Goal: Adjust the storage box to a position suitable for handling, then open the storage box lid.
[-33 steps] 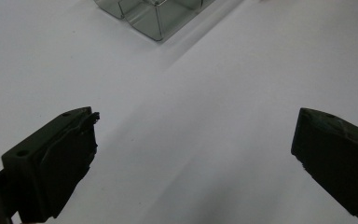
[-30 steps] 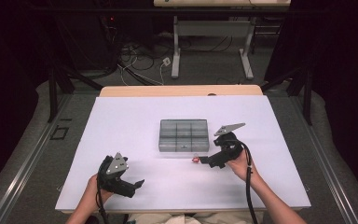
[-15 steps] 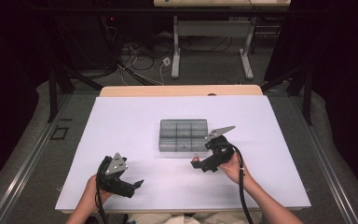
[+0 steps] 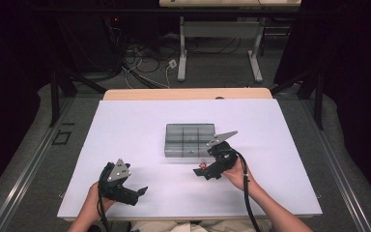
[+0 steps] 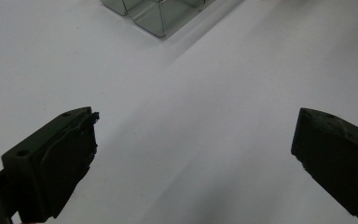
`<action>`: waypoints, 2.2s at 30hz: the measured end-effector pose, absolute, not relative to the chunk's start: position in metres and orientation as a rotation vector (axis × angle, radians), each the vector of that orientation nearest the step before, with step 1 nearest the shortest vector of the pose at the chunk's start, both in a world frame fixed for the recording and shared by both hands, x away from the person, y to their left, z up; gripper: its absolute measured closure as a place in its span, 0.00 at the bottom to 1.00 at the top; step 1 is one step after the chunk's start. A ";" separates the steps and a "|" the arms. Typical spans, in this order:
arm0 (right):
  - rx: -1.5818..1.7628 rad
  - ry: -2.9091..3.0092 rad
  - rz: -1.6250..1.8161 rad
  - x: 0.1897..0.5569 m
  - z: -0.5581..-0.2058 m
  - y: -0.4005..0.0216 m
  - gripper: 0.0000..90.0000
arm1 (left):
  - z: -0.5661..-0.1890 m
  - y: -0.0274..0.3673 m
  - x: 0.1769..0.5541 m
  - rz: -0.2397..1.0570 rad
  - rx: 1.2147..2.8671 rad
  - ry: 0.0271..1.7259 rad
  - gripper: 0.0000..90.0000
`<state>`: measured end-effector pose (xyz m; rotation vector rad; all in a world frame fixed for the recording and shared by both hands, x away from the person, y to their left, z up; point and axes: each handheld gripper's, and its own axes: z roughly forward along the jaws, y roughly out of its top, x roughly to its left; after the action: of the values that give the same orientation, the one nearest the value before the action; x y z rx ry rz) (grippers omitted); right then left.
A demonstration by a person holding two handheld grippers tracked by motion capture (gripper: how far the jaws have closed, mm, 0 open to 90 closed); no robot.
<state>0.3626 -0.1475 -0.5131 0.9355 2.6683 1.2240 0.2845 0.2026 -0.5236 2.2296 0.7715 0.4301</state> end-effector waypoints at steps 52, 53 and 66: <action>1.060 2.533 1.247 0.373 -0.538 -0.126 0.80 | -0.521 0.203 0.282 0.453 2.215 0.791 0.00; 1.066 2.534 1.249 0.374 -0.539 -0.126 0.82 | -0.520 0.204 0.282 0.443 2.227 0.791 0.00; 1.154 2.486 1.229 0.380 -0.548 -0.127 0.94 | -0.521 0.205 0.280 0.433 2.223 0.779 0.00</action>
<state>0.3805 -0.1271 -0.5480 1.1540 2.4861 1.2289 0.2801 0.2054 -0.5207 2.2230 0.7788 0.4328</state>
